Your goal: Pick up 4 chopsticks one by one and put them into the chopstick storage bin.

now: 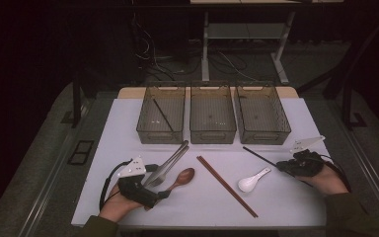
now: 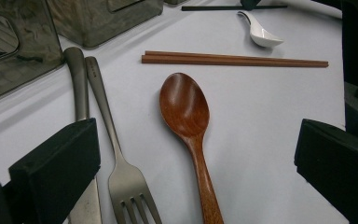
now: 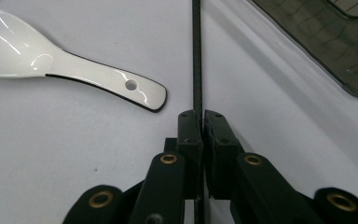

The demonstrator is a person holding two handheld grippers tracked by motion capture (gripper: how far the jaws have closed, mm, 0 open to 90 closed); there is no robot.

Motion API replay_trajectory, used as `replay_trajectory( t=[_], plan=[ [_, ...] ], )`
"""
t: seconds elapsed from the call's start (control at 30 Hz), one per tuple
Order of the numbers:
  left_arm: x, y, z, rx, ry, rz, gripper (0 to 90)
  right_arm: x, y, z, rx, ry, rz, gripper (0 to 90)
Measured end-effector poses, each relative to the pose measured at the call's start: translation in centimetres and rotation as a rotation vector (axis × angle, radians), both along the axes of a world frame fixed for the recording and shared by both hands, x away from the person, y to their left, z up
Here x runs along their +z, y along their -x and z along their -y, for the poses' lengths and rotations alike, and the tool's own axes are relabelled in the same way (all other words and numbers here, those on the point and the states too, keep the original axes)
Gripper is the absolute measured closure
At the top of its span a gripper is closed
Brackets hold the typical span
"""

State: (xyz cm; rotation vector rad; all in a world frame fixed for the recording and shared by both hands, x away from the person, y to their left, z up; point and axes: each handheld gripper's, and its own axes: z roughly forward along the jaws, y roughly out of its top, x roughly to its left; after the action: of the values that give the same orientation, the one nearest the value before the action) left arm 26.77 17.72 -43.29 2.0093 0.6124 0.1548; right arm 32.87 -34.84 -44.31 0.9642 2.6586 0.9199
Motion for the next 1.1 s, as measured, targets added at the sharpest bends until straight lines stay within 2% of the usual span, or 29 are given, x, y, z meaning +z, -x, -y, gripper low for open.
replay_trajectory(
  t=[0.4,0.83,1.1],
  plan=[
    [0.0,0.0,0.0,-0.001,0.000,0.001,0.0,0.2,-0.1,0.3,-0.009,-0.016,-0.021,85.8],
    [0.0,0.0,0.0,-0.001,-0.001,0.001,0.0,1.9,0.5,1.6,-0.023,-0.088,0.009,85.8],
    [0.0,0.0,0.0,0.000,-0.001,0.001,0.0,2.9,0.9,1.8,-0.023,-0.120,0.029,85.8]
  ],
)
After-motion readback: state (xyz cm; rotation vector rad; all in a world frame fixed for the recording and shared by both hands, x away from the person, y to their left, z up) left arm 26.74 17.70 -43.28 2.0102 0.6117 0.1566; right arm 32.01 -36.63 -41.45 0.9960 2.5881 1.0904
